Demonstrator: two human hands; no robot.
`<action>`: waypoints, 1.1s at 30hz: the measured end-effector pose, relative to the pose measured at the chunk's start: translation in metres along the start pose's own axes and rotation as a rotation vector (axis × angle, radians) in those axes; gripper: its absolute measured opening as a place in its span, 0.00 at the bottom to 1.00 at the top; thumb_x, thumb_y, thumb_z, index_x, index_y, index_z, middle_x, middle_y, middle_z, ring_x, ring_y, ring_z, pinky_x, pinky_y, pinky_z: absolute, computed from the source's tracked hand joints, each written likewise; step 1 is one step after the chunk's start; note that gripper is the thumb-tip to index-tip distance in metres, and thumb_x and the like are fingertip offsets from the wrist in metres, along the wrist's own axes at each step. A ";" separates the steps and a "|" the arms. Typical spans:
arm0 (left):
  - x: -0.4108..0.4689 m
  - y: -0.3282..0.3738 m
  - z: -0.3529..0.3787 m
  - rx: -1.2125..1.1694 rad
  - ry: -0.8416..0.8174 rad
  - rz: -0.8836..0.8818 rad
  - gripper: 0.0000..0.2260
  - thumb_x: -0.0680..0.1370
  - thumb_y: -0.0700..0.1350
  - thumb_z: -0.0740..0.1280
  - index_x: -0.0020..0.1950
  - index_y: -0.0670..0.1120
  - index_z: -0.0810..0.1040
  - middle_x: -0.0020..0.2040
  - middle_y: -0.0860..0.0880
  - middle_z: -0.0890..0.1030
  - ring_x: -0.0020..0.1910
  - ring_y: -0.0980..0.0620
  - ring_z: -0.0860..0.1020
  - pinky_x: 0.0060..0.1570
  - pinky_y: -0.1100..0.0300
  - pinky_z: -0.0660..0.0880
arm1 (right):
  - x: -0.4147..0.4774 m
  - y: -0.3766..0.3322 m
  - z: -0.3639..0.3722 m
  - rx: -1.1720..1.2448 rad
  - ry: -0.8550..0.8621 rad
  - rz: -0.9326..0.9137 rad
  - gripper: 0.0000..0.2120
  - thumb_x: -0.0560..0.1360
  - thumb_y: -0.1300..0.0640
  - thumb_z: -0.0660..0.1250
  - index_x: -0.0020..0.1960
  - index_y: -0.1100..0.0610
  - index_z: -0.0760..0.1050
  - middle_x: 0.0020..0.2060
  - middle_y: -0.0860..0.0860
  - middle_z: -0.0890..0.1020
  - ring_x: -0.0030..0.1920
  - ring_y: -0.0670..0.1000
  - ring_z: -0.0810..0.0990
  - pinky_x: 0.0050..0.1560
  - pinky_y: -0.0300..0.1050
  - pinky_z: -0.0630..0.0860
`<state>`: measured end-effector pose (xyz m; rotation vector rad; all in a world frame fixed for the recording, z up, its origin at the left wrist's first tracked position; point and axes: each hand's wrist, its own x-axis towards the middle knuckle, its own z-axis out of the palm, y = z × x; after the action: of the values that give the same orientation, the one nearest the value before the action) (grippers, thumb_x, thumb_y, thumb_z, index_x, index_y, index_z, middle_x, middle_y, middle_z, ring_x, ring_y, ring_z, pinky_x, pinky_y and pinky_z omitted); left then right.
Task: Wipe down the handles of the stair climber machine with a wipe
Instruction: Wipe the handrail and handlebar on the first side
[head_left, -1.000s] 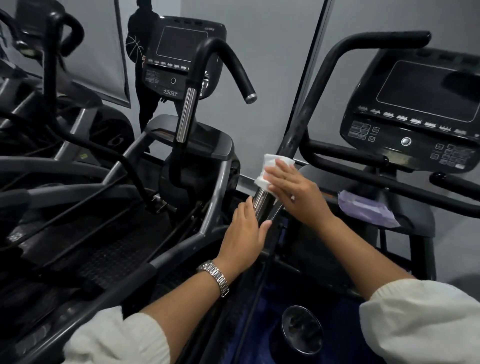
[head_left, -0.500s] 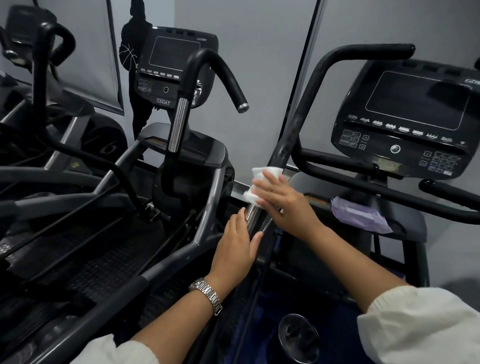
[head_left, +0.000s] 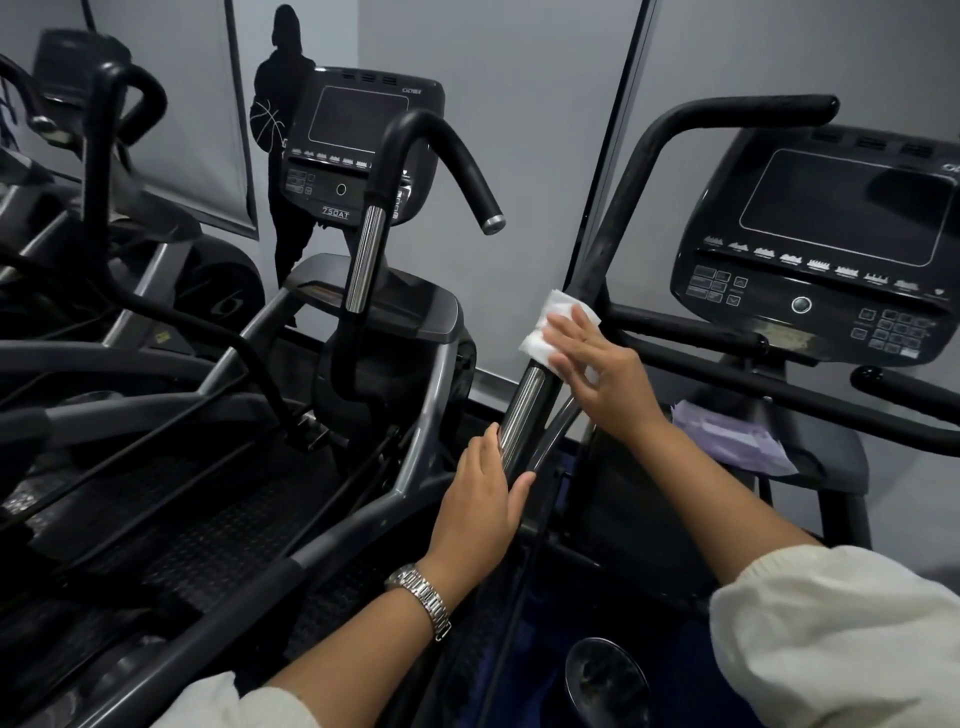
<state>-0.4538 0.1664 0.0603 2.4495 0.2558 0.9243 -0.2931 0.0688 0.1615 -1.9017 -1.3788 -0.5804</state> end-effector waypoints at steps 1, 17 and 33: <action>0.000 0.000 0.000 -0.001 -0.001 -0.003 0.32 0.78 0.58 0.50 0.76 0.39 0.53 0.67 0.45 0.67 0.66 0.52 0.68 0.61 0.67 0.66 | 0.002 -0.004 0.003 -0.009 -0.008 0.013 0.17 0.77 0.57 0.66 0.65 0.59 0.74 0.67 0.49 0.73 0.74 0.49 0.61 0.73 0.46 0.61; 0.003 0.001 -0.005 -0.034 -0.078 -0.011 0.31 0.81 0.56 0.53 0.77 0.40 0.49 0.71 0.45 0.63 0.70 0.52 0.64 0.66 0.65 0.64 | 0.023 0.013 -0.018 0.064 -0.024 -0.036 0.15 0.75 0.59 0.69 0.61 0.55 0.76 0.60 0.52 0.79 0.69 0.50 0.70 0.69 0.51 0.69; 0.084 0.033 -0.009 -0.101 -0.032 -0.030 0.31 0.80 0.56 0.57 0.76 0.41 0.52 0.74 0.45 0.62 0.71 0.51 0.65 0.65 0.59 0.67 | 0.044 0.031 -0.023 0.078 -0.122 -0.087 0.13 0.76 0.59 0.69 0.60 0.56 0.79 0.60 0.51 0.80 0.70 0.47 0.68 0.71 0.47 0.65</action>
<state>-0.3966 0.1708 0.1311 2.3598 0.2281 0.8634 -0.2481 0.0729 0.1991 -1.8479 -1.5454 -0.4520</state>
